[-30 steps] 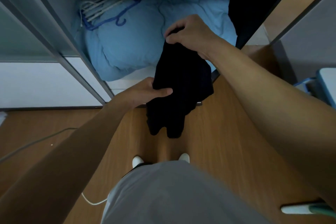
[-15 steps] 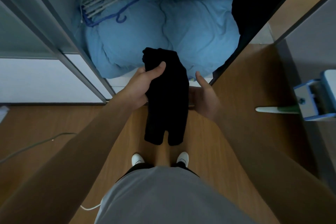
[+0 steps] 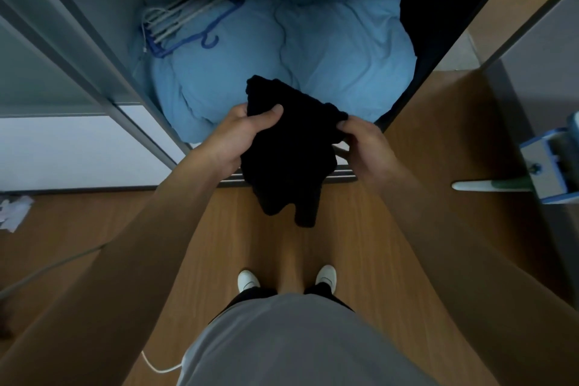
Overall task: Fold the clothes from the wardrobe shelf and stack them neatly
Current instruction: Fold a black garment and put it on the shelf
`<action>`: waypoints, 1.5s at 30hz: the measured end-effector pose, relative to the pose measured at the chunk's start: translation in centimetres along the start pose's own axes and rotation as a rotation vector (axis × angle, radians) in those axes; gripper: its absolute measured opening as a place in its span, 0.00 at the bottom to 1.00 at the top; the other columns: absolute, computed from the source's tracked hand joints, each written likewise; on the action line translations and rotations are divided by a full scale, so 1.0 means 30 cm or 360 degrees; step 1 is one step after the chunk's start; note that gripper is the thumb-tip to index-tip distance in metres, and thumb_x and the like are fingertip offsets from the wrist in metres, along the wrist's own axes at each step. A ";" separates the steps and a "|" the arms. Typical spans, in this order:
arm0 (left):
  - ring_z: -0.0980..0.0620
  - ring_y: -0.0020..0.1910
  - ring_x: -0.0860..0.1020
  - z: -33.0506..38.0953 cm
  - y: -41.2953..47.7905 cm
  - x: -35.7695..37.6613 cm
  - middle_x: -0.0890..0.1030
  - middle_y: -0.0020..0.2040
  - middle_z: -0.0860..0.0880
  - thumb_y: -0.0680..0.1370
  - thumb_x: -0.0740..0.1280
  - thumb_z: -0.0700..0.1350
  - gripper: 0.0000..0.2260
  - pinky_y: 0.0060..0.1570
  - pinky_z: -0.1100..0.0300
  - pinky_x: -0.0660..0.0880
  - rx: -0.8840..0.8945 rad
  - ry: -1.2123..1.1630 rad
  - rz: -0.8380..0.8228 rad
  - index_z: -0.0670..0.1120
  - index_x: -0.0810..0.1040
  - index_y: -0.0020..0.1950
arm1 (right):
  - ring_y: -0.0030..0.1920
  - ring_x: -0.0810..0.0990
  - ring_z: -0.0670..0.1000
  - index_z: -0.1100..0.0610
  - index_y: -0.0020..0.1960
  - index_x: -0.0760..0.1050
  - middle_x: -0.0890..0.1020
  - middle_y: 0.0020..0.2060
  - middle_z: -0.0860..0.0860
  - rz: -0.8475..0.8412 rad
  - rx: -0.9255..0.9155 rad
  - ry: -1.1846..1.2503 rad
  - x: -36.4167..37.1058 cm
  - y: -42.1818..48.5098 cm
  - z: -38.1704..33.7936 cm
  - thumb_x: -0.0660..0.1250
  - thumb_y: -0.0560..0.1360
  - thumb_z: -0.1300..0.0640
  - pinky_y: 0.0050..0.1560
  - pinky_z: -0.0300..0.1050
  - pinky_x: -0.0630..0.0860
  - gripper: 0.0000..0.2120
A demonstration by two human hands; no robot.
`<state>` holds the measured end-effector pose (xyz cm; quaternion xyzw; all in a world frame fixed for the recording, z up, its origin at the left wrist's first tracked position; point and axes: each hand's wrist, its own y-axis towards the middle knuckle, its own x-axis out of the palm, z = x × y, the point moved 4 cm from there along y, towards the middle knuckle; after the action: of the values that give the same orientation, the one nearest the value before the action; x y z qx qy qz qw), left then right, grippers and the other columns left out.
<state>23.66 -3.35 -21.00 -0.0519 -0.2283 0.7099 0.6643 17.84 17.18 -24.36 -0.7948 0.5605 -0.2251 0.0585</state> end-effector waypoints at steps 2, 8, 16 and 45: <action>0.51 0.46 0.86 0.006 0.001 0.006 0.87 0.47 0.48 0.78 0.71 0.50 0.05 0.41 0.63 0.80 -0.0047 0.0119 -0.0010 0.50 0.86 0.47 | 0.53 0.75 0.54 0.60 0.50 0.73 0.76 0.47 0.56 0.0182 -0.0025 0.0237 -0.034 0.009 -0.008 0.63 0.75 0.61 0.57 0.50 0.72 0.05; 0.47 0.48 0.85 0.013 -0.007 0.050 0.86 0.50 0.45 0.78 0.71 0.49 0.13 0.42 0.58 0.81 -0.0209 -0.0043 0.0063 0.42 0.81 0.59 | 0.63 0.79 0.54 0.60 0.67 0.75 0.81 0.60 0.53 0.0118 0.0256 0.0338 -0.015 -0.014 0.099 0.59 0.82 0.48 0.64 0.52 0.74 0.20; 0.46 0.54 0.84 0.051 -0.012 0.032 0.85 0.56 0.44 0.80 0.67 0.50 0.14 0.46 0.54 0.82 -0.0245 -0.0428 0.0073 0.43 0.82 0.59 | 0.52 0.86 0.52 0.55 0.59 0.83 0.81 0.58 0.54 0.0031 0.0637 0.0854 0.030 -0.077 0.262 0.65 0.76 0.40 0.52 0.47 0.82 0.23; 0.47 0.55 0.84 -0.178 -0.003 -0.041 0.85 0.57 0.45 0.73 0.74 0.57 0.17 0.49 0.57 0.80 -0.0321 -0.0500 -0.0033 0.48 0.86 0.55 | 0.64 0.80 0.56 0.57 0.68 0.76 0.80 0.65 0.56 -0.0074 0.0441 0.0320 -0.013 -0.049 -0.064 0.71 0.75 0.44 0.61 0.51 0.78 0.27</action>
<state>25.90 -3.18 -26.00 -0.0043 -0.3998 0.6760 0.6190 18.19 18.38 -22.25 -0.7654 0.5086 -0.3799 0.1059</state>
